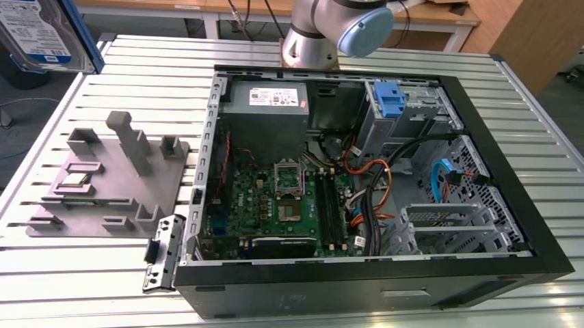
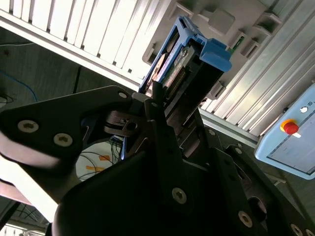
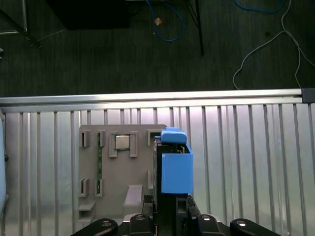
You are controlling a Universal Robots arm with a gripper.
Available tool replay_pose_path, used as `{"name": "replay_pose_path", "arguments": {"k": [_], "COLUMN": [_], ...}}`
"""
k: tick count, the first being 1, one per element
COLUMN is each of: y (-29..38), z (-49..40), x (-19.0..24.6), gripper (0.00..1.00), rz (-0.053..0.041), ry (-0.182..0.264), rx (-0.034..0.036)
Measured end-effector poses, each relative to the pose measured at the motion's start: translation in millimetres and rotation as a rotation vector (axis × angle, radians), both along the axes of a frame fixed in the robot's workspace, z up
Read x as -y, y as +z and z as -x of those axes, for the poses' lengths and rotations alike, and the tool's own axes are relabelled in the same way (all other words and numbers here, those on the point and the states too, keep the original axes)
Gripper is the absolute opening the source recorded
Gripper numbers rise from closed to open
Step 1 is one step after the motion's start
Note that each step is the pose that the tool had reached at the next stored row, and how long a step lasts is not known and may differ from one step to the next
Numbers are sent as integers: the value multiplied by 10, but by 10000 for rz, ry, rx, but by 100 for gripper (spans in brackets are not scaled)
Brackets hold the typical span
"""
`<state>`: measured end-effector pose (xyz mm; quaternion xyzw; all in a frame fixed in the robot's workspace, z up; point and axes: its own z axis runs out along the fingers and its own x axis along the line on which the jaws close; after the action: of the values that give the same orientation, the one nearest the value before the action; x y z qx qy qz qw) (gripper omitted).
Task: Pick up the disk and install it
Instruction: 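Pick up the disk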
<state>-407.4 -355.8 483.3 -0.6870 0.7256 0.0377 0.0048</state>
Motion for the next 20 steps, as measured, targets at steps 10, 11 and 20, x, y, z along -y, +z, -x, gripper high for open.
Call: {"name": "replay_pose_path", "arguments": {"k": [10, 11, 20], "y": [21, 21, 21], "z": [-9, -9, -39], "x": [0, 0, 0], "gripper": [35, 35, 35], "rz": [0, 0, 0], "ry": [0, 0, 1], "rx": [0, 0, 0]}}
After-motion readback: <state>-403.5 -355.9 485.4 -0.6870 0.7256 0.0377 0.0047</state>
